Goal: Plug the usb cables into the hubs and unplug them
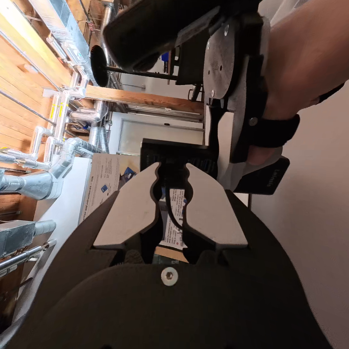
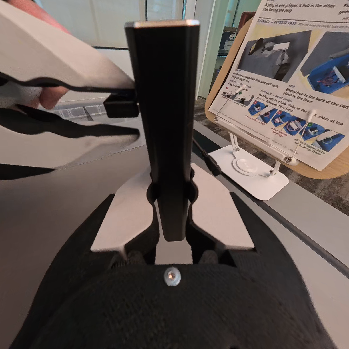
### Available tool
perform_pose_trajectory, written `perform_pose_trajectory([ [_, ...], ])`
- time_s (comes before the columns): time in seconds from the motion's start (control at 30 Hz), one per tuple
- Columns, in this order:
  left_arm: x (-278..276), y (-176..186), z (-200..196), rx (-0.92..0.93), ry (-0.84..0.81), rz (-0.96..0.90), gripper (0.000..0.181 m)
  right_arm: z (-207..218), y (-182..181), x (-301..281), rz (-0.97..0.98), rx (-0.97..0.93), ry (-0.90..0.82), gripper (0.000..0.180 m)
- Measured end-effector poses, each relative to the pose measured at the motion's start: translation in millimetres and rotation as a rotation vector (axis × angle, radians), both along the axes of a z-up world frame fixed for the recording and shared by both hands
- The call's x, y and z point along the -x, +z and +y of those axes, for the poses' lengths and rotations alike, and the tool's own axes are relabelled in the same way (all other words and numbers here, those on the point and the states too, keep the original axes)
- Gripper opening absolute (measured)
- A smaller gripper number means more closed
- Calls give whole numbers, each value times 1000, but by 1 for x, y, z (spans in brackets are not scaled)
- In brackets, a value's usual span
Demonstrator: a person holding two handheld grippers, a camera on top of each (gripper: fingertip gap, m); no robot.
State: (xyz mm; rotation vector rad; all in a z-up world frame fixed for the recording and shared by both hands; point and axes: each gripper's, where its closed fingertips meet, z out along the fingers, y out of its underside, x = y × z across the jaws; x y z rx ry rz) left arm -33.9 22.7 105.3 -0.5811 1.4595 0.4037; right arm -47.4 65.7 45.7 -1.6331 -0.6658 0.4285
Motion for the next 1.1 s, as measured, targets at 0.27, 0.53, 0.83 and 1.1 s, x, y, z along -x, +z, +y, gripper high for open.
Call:
perform_pose_trajectory([
  [0.27, -3, 7, 2, -31, 37, 31, 7, -5, 1, 2, 55, 67, 39, 29],
  [0.53, -11, -1, 10, -21, 102, 155, 8, -7, -8, 13, 278, 223, 222, 30],
  [0.83, -14, -4, 10, -16, 111, 174, 8, -7, -10, 14, 305, 213, 303, 30],
  [1.1, -17, 16, -2, -39, 83, 133, 7, -15, 14, 14, 349, 171, 296, 31],
])
